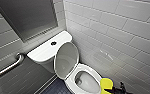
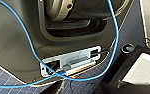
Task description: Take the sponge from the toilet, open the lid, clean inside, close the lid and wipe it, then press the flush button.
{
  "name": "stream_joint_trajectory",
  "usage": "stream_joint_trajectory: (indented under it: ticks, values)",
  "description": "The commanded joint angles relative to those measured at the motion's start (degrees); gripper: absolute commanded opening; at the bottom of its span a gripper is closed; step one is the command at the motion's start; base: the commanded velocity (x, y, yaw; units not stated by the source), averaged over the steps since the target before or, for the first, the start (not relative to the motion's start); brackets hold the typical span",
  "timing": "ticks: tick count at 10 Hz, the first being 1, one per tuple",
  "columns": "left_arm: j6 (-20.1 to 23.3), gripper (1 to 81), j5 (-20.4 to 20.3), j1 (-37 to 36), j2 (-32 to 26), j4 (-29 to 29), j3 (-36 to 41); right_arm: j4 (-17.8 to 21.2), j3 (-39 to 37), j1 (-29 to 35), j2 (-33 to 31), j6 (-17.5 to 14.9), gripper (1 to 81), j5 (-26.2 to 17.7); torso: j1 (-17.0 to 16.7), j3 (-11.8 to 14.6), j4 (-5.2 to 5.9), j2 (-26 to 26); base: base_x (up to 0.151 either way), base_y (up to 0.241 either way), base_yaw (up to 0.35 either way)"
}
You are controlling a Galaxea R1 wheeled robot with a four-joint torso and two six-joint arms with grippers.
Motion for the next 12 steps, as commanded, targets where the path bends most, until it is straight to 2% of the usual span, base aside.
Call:
stream_joint_trajectory:
  ticks: [1, 4, 5, 8, 9, 10, 12]
  values:
    - [0.5, 81.1, 4.5, 2.9, 0.4, 0.7, 1.0, -3.4, -8.5, 14.1, 7.7, 0.4, 1.0, -13.0, 0.0, 0.0, 0.0, 0.0, 0.0, 0.0, 0.0]
    - [0.5, 81.1, 4.6, 2.9, 0.4, 0.7, 1.0, -3.1, -19.9, 20.4, 19.2, 0.5, 1.0, -18.7, 0.0, 0.0, 0.0, 0.0, 0.0, 0.0, 0.0]
    - [0.5, 81.1, 4.7, 3.0, 0.4, 0.7, 1.0, -3.0, -23.0, 22.0, 22.2, 0.5, 1.0, -19.9, 3.7, 0.0, 0.0, -5.7, 0.0, 0.0, 0.0]
    - [0.5, 81.1, 4.8, 2.9, 0.5, 0.7, 1.0, -2.9, -30.4, 23.9, 29.0, 0.5, 1.0, -20.9, 5.2, 0.0, 0.0, -8.1, 0.0, 0.0, 0.0]
    - [0.5, 81.1, 4.8, 2.9, 0.5, 0.7, 1.0, -3.1, -33.0, 24.1, 31.0, 0.5, 1.0, -20.9, 9.4, 0.0, -0.02, -14.7, 0.0, 0.0, 0.0]
    - [0.5, 81.1, 4.8, 2.9, 0.5, 0.7, 1.0, -3.1, -34.8, 24.7, 32.7, 0.5, 1.0, -20.9, 3.9, 0.0, 0.0, -6.3, 0.0, 0.0, 0.0]
    - [0.5, 81.1, 5.0, 3.0, 0.6, 0.7, 1.0, -2.9, -38.0, 25.3, 36.7, 1.5, 1.0, -19.7, 6.3, 0.0, -0.02, -10.1, 0.0, 0.0, 0.0]
